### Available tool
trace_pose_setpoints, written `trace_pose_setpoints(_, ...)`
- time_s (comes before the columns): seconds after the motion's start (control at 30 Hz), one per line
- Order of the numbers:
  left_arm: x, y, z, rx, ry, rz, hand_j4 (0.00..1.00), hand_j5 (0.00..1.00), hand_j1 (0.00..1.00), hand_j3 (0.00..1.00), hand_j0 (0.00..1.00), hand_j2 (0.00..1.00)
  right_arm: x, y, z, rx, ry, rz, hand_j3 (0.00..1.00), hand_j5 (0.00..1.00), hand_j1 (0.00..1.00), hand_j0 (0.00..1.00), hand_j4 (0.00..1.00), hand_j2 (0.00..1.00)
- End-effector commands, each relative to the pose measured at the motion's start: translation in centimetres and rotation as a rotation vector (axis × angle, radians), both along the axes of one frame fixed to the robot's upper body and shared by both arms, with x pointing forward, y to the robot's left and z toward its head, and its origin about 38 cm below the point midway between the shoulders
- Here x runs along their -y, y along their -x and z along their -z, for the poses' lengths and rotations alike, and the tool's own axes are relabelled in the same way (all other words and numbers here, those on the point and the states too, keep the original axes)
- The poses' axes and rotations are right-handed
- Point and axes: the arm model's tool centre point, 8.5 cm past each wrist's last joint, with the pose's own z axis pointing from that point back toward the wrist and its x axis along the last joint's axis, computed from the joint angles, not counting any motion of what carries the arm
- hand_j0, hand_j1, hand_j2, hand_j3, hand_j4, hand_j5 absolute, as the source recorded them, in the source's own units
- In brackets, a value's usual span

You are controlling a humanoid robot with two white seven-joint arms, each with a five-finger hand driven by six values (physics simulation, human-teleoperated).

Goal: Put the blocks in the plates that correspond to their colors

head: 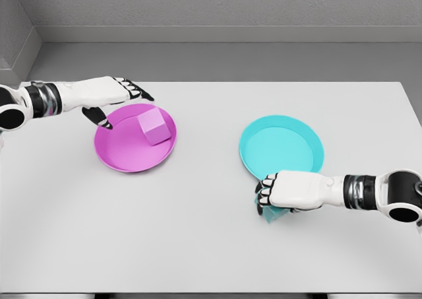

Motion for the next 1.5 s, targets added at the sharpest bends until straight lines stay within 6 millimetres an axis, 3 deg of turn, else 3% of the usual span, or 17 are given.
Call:
trace_pose_setpoints(0.0, 0.1, 0.0, -0.3, 0.003, 0.013, 0.0, 1.0, 1.0, 1.0, 1.0, 1.0, 1.0, -0.3, 0.1, -0.4, 0.001, -0.015, -0.005, 0.6, 0.6, 0.6, 0.6, 0.6, 0.6)
trace_pose_setpoints(0.13, 0.3, 0.1, -0.7, 0.005, 0.03, 0.009, 1.0, 1.0, 1.0, 1.0, 1.0, 1.0, -0.6, 0.3, -0.7, 0.008, -0.021, -0.016, 0.6, 0.6, 0.6, 0.6, 0.6, 0.6)
trace_pose_setpoints(0.3, -0.8, 0.3, -1.1, -0.004, 0.055, -0.01, 1.0, 1.0, 1.0, 1.0, 1.0, 1.0, 0.1, -0.5, -1.8, 0.04, -0.025, 0.007, 0.6, 0.6, 0.6, 0.6, 0.6, 0.6)
trace_pose_setpoints(0.83, -8.3, 1.6, -3.4, -0.004, 0.043, -0.138, 1.0, 1.0, 1.0, 1.0, 1.0, 1.0, 2.1, -3.4, -4.5, 0.127, -0.039, 0.092, 0.6, 0.6, 0.6, 0.6, 0.6, 0.6)
trace_pose_setpoints(1.03, -9.1, 2.1, -3.5, -0.006, 0.032, -0.145, 1.0, 1.0, 1.0, 1.0, 1.0, 1.0, 3.3, -4.9, -4.7, 0.132, -0.024, 0.138, 0.61, 0.61, 0.61, 0.61, 0.61, 0.61)
trace_pose_setpoints(1.2, -9.1, 2.4, -3.5, -0.007, 0.026, -0.139, 1.0, 1.0, 1.0, 1.0, 1.0, 1.0, 2.4, -6.1, -4.5, 0.131, -0.056, 0.153, 0.62, 0.62, 0.62, 0.62, 0.62, 0.62)
trace_pose_setpoints(1.23, -9.2, 2.4, -3.5, -0.007, 0.026, -0.141, 1.0, 1.0, 1.0, 1.0, 1.0, 1.0, 2.2, -6.3, -4.8, 0.139, -0.06, 0.15, 0.64, 0.64, 0.64, 0.64, 0.64, 0.64)
trace_pose_setpoints(1.33, -9.3, 2.4, -3.6, -0.004, 0.027, -0.142, 1.0, 1.0, 1.0, 1.0, 1.0, 1.0, 1.8, -6.4, -4.8, 0.141, -0.074, 0.145, 1.0, 1.0, 1.0, 1.0, 1.0, 1.0)
trace_pose_setpoints(1.47, -9.5, 2.5, -3.7, -0.006, 0.029, -0.146, 1.0, 1.0, 1.0, 1.0, 1.0, 1.0, 1.9, -6.6, -4.9, 0.145, -0.075, 0.154, 1.0, 1.0, 1.0, 1.0, 1.0, 1.0)
